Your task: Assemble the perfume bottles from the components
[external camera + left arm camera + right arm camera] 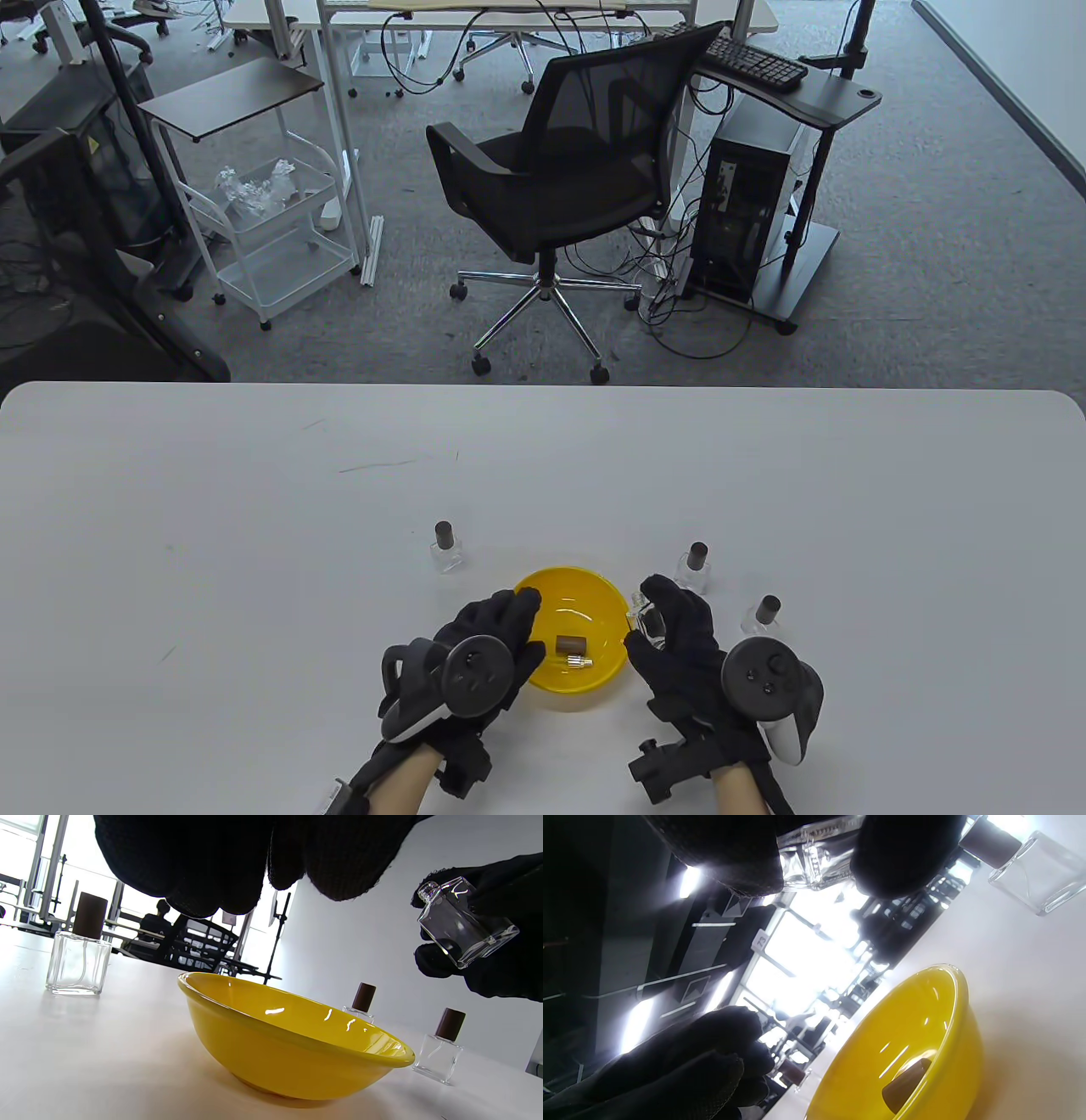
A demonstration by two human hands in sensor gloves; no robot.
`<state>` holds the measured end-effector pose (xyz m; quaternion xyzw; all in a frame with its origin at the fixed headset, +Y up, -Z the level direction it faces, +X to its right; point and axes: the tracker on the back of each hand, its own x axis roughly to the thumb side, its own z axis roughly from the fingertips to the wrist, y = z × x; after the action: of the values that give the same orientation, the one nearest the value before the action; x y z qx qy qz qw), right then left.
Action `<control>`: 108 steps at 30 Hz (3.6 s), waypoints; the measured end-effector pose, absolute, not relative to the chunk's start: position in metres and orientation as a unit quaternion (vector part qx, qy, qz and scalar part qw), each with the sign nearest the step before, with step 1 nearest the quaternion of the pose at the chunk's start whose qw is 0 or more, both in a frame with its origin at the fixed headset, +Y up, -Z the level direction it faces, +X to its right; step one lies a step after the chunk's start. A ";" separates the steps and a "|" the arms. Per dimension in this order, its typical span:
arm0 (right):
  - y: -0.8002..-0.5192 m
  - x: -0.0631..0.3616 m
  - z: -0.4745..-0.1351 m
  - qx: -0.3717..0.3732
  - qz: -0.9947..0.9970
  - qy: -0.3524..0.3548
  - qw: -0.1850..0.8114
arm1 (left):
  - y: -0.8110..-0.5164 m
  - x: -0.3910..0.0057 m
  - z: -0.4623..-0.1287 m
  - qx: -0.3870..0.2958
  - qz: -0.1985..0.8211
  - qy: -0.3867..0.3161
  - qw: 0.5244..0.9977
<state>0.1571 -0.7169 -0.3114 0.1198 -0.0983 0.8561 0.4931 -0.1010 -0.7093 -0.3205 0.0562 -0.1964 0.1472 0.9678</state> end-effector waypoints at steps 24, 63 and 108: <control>-0.711 0.171 -0.307 0.110 0.823 -0.118 0.545 | -0.729 -0.019 -0.363 -0.061 -0.026 -0.195 0.979; -0.711 0.168 -0.308 0.128 0.813 -0.100 0.559 | -0.726 -0.024 -0.361 -0.053 0.017 -0.219 0.974; -0.771 0.144 -0.318 0.105 0.639 0.102 0.755 | -0.744 -0.148 -0.333 -0.054 0.765 -0.081 0.636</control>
<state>0.1436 -0.7708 -0.3185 0.1055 0.1015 0.6390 0.7551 -0.1476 -0.7442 -0.3333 -0.0544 -0.0815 0.7655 0.6360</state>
